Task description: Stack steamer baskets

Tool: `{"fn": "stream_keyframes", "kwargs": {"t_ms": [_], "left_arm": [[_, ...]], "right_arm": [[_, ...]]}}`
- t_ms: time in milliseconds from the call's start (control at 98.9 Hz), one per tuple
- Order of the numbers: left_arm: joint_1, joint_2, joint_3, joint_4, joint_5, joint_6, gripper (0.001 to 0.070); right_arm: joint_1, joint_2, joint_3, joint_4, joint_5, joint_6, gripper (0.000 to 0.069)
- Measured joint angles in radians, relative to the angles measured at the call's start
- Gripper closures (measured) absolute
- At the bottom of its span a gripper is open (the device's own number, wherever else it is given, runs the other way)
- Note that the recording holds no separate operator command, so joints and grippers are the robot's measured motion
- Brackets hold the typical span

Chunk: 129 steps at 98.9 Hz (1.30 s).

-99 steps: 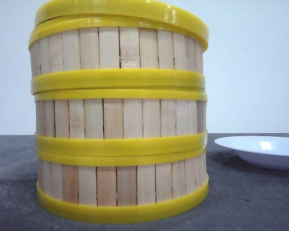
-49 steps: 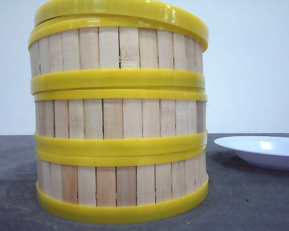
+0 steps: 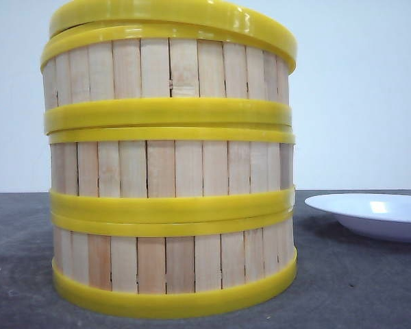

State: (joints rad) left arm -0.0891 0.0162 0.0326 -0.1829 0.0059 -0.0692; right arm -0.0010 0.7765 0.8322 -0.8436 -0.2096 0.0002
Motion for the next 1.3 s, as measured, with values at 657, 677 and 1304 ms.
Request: {"fn": "stream_keyframes", "kwargs": {"t_ms": [657,677,1304], "left_arm": [[0.0,0.0,0.0,0.0,0.0,-0.002,0.0685],[0.0,0.0,0.0,0.0,0.0,-0.002,0.0685],[0.0,0.0,0.0,0.0,0.0,-0.002,0.0685]], "right_arm": [[0.006,-0.284,-0.245,0.393,0.053,-0.004,0.0682],[0.005,-0.308,-0.275,0.419,0.054,-0.004,0.0682],[0.005,-0.773,-0.817,0.678,0.082,-0.003,0.0682]]}}
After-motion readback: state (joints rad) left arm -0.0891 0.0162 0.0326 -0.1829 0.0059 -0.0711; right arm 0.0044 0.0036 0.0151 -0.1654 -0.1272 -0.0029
